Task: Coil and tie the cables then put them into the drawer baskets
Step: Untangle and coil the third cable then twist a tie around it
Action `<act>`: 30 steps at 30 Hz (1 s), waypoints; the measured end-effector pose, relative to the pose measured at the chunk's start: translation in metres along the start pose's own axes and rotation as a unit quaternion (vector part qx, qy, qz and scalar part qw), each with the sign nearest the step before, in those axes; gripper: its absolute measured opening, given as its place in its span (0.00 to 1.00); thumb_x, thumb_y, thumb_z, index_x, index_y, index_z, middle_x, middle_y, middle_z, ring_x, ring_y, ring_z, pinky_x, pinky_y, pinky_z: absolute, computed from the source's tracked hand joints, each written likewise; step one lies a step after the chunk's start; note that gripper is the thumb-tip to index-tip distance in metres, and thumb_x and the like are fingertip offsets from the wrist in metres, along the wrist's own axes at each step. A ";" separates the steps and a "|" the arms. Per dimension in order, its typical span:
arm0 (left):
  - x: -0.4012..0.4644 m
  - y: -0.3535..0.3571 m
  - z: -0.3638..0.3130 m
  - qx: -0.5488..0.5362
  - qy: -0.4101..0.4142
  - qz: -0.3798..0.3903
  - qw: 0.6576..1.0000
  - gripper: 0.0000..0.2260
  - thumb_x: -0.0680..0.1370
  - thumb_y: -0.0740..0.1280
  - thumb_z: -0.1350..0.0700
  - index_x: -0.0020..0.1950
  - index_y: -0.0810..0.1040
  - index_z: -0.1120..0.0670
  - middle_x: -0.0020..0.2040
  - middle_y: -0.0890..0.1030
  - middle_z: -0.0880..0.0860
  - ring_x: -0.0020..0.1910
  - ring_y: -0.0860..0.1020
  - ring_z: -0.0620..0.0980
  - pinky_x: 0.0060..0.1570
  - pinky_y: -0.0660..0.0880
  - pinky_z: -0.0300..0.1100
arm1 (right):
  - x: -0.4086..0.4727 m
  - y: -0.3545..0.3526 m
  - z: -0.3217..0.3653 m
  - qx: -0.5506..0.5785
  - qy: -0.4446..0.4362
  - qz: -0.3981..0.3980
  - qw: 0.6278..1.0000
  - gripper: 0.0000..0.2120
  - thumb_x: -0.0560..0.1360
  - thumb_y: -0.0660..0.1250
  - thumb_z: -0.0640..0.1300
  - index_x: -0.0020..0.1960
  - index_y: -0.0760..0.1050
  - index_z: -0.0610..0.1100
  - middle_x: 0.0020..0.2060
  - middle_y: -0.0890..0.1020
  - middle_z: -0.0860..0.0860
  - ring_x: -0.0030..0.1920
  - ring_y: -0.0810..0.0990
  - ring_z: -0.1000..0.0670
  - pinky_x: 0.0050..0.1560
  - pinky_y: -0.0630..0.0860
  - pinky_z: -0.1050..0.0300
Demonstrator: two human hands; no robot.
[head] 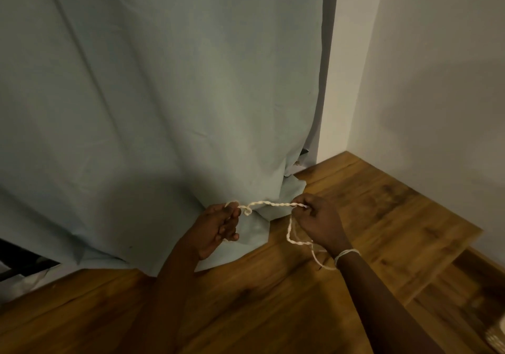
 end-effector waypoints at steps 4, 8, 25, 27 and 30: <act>-0.008 0.005 0.010 0.082 -0.042 0.057 0.994 0.13 0.81 0.58 0.53 0.41 0.75 0.58 0.23 0.64 0.48 0.20 0.63 0.42 0.31 0.75 0.41 | 0.002 0.009 0.013 -0.020 -0.080 0.150 0.985 0.22 0.69 0.71 0.59 0.61 0.81 0.55 0.49 0.82 0.53 0.50 0.79 0.54 0.51 0.76 0.62; -0.007 0.013 0.017 0.081 -0.058 0.115 0.988 0.13 0.83 0.59 0.54 0.43 0.77 0.58 0.25 0.64 0.49 0.22 0.63 0.44 0.30 0.73 0.41 | 0.003 0.017 0.027 -0.331 -0.156 0.099 0.926 0.17 0.72 0.66 0.65 0.60 0.80 0.63 0.68 0.72 0.50 0.67 0.67 0.41 0.64 0.60 0.43; -0.011 0.040 0.013 -0.121 -0.041 0.224 0.966 0.11 0.74 0.72 0.48 0.40 0.78 0.54 0.22 0.68 0.45 0.18 0.64 0.38 0.28 0.68 0.36 | -0.007 0.038 0.052 -0.077 -0.230 0.050 0.969 0.08 0.81 0.65 0.41 0.56 0.82 0.44 0.51 0.86 0.49 0.50 0.83 0.54 0.74 0.66 0.52; -0.009 0.038 0.008 -0.109 -0.031 0.225 0.968 0.11 0.75 0.71 0.47 0.41 0.78 0.54 0.22 0.68 0.45 0.19 0.64 0.38 0.29 0.69 0.36 | -0.008 0.039 0.049 -0.067 -0.213 0.067 0.972 0.08 0.81 0.64 0.41 0.60 0.77 0.45 0.50 0.86 0.49 0.48 0.84 0.54 0.67 0.73 0.58; -0.001 0.034 0.009 -0.087 -0.017 0.199 0.976 0.13 0.76 0.71 0.47 0.41 0.76 0.56 0.22 0.67 0.46 0.19 0.63 0.39 0.30 0.70 0.37 | -0.008 0.042 0.046 -0.008 -0.138 0.124 0.983 0.09 0.81 0.65 0.39 0.59 0.68 0.45 0.43 0.83 0.52 0.43 0.83 0.55 0.42 0.79 0.62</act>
Point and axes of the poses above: each hand's wrist, its own x-axis towards the middle knuckle, its own y-axis out of the palm, z = x × y, the point moved 6 cm from there along x, towards the middle knuckle
